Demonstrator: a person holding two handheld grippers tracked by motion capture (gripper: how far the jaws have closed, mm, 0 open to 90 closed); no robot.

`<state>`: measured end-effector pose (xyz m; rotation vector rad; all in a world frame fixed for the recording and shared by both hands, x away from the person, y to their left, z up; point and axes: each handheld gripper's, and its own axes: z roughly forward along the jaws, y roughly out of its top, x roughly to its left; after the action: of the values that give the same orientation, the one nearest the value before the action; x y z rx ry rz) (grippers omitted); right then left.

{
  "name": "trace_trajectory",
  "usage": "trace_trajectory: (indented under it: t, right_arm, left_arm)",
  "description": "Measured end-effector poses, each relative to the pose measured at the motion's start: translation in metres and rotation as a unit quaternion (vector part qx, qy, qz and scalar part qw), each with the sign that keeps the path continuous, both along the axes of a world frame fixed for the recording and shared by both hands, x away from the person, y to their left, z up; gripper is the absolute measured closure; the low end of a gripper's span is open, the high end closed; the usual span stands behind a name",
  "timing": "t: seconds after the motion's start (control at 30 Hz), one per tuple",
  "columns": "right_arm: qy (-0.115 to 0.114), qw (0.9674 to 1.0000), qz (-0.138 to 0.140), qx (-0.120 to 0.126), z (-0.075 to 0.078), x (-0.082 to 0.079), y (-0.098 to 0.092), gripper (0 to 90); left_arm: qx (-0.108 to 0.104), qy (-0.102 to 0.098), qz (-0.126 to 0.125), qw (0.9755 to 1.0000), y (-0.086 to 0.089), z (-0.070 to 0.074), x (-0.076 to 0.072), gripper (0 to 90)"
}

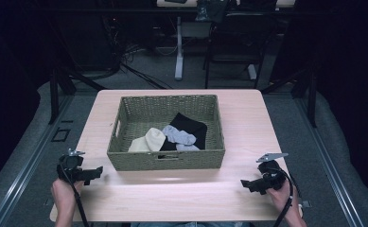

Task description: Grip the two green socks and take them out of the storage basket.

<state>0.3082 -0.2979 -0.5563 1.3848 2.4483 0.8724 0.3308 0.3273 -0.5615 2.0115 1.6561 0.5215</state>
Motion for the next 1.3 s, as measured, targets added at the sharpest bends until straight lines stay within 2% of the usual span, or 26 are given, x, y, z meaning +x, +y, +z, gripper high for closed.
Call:
trace_trajectory:
  t: [0.47, 0.7, 0.77, 0.87, 1.3]
  right_arm:
    - [-0.002, 1.0000, 0.007, -0.006, 0.000, -0.001, 0.003, 1.7]
    - [0.000, 1.0000, 0.005, -0.006, 0.000, -0.001, 0.002, 1.7]
    - [-0.002, 1.0000, 0.004, -0.007, 0.001, -0.001, 0.002, 1.7]
    - [-0.003, 0.9999, 0.006, -0.007, 0.001, -0.001, 0.002, 1.7]
    - [0.000, 0.9999, 0.006, -0.008, 0.000, -0.002, 0.001, 1.7]
  left_arm:
    - [-0.001, -0.004, 0.001, 1.0000, 0.002, 0.000, 0.000, 0.2]
    - [0.000, -0.010, 0.004, 0.9999, 0.006, 0.005, 0.000, 0.2]
    - [0.005, -0.026, 0.010, 0.9996, 0.006, 0.009, -0.001, 0.2]
    - [-0.002, -0.044, 0.012, 0.9990, 0.006, 0.016, -0.003, 0.3]
    - [-0.026, -0.066, 0.000, 0.9975, 0.003, 0.042, -0.004, 0.1]
